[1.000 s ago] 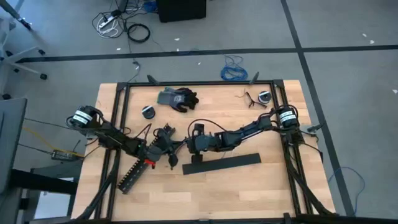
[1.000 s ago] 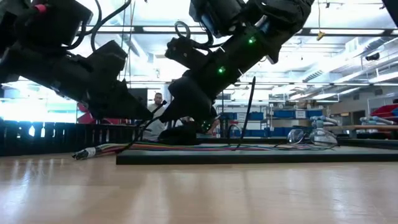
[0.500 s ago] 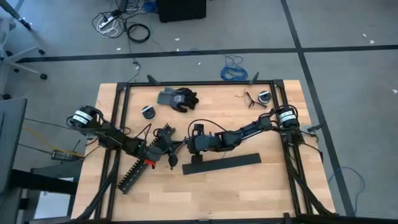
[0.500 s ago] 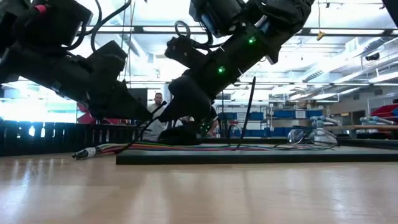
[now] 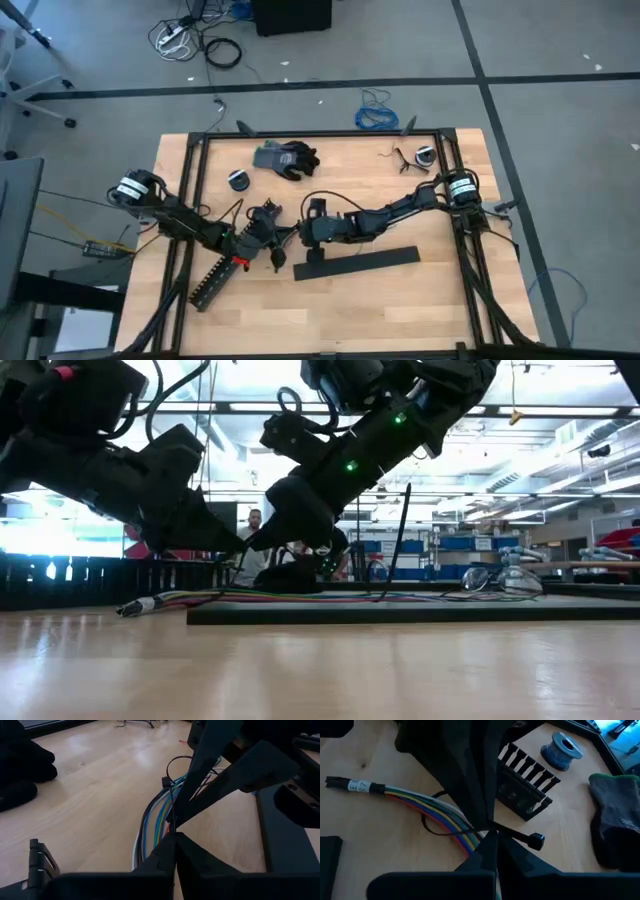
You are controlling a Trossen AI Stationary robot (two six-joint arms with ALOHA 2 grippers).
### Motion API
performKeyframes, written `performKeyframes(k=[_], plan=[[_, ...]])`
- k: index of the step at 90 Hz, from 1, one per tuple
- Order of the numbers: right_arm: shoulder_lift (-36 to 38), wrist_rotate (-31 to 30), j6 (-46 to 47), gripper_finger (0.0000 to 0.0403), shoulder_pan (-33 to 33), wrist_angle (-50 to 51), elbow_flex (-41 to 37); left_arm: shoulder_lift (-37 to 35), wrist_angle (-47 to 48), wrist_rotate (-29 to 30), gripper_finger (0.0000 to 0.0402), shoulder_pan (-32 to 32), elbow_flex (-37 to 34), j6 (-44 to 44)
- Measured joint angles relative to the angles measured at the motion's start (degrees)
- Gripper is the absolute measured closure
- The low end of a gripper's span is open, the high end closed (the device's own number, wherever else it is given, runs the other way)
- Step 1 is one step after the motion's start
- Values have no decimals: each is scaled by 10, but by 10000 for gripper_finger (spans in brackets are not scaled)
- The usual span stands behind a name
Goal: Ziptie cables
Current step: Wrap the other black zip tie on the cable wires
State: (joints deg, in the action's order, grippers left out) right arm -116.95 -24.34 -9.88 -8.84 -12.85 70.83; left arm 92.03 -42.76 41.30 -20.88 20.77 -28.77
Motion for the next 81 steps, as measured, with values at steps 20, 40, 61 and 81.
performKeyframes(k=[20,40,61,81], plan=[[0,1,6,402,0,4,0,0,0,0,401,0,0,0],[0,1,7,402,0,5,1,0,-1,0,383,0,0,0],[0,2,7,402,0,4,1,0,-1,-1,369,0,0,0],[0,3,7,403,0,4,1,0,-2,-8,369,2,0,0]])
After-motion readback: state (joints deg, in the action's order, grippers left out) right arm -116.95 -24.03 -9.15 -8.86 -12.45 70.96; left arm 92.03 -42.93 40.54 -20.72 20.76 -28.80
